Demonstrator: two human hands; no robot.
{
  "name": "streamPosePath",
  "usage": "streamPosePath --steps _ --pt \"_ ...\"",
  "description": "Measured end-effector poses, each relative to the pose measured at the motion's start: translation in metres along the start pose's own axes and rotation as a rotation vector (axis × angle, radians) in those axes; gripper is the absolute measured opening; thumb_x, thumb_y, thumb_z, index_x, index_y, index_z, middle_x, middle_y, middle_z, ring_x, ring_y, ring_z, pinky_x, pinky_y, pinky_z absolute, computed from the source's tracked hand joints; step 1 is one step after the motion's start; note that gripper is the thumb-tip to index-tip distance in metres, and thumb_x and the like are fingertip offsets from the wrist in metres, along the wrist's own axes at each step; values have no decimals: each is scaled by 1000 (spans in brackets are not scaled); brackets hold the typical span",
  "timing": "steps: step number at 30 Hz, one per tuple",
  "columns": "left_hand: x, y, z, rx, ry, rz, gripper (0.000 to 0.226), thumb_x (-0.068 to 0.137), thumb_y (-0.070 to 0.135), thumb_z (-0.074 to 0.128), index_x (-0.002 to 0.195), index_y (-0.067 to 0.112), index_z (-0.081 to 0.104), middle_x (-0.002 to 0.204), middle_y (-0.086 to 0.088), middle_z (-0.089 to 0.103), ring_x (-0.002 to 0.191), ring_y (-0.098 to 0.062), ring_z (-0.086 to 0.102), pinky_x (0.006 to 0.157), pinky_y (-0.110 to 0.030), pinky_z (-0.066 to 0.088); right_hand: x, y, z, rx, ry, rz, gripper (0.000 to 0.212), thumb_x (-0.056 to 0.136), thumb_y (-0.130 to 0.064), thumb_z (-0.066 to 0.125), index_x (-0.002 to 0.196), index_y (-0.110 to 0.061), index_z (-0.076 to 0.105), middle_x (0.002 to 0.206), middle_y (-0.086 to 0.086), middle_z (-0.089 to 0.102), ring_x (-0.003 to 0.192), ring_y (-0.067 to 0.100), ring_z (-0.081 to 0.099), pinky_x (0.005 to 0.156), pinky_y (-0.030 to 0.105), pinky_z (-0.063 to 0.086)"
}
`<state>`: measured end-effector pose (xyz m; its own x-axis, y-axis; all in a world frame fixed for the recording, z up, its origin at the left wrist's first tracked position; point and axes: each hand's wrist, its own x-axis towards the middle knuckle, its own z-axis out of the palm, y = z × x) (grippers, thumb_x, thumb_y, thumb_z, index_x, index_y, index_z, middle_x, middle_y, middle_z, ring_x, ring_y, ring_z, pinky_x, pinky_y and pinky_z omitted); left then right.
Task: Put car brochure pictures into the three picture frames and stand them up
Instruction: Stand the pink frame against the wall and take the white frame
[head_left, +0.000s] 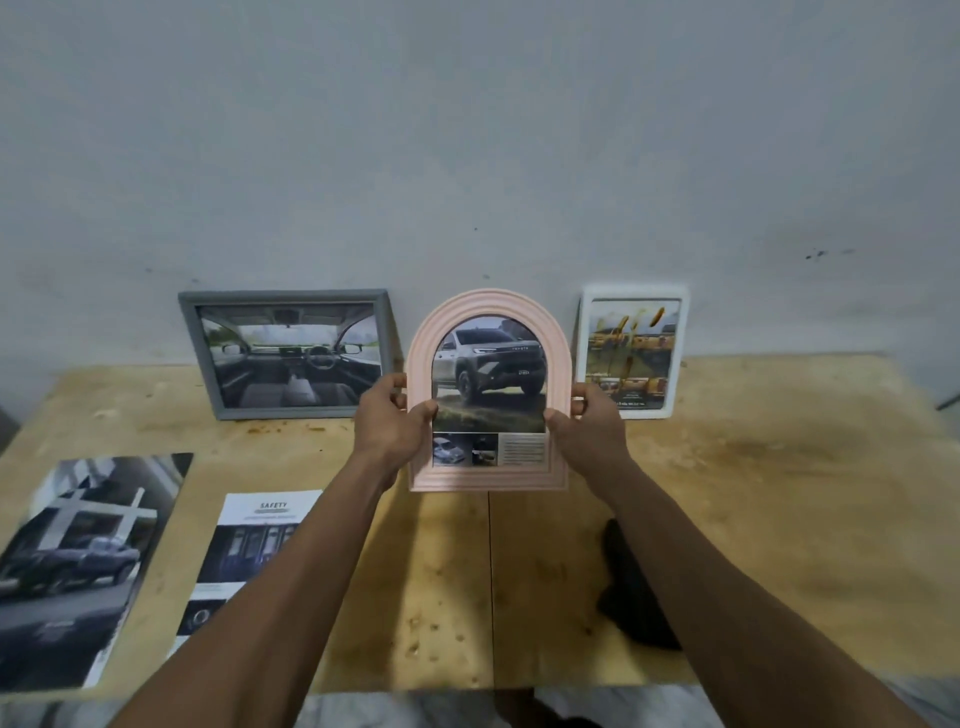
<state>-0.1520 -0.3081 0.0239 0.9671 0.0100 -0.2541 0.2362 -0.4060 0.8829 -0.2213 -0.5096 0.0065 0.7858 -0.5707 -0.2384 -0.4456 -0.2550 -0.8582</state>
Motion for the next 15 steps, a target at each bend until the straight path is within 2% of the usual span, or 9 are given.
streamPosePath --steps 2,4,8,11,13,15 --pt "24 1 12 2 6 -35 41 90 10 73 127 8 56 99 -1 62 100 -26 64 87 -38 58 29 1 6 -39 -14 -13 36 90 -16 68 123 -14 52 107 1 59 96 20 61 67 28 55" --pt "47 2 24 11 19 -68 41 90 10 72 128 8 55 104 -3 63 101 -26 63 93 -44 57 57 0 14 -66 -25 -19 34 92 -17 66 123 -15 53 106 -1 60 95 17 60 63 20 49" --pt "87 0 44 16 61 -98 40 92 10 69 129 9 54 113 -6 65 106 -26 62 98 -46 55 101 0 33 -97 -40 -8 30 95 -14 60 123 -15 52 106 -2 59 95 14 56 76 27 52" --pt "108 -3 55 13 83 -132 38 93 9 67 129 9 53 118 -8 65 105 -24 62 99 -43 53 122 4 45 -121 -50 -12 28 95 -13 58 122 -15 52 105 -2 58 95 15 57 67 16 43" --pt "117 -5 60 17 105 -142 36 94 9 67 127 10 53 120 -9 66 108 -25 63 99 -42 53 133 6 51 -133 -65 -6 28 95 -13 57 122 -13 50 107 0 57 95 15 55 67 17 41" --pt "125 -7 64 30 113 -146 36 94 10 67 126 11 53 123 -10 65 114 -28 62 101 -47 52 140 6 55 -142 -66 -3 28 96 -13 57 122 -11 49 109 4 57 95 15 54 71 22 42"
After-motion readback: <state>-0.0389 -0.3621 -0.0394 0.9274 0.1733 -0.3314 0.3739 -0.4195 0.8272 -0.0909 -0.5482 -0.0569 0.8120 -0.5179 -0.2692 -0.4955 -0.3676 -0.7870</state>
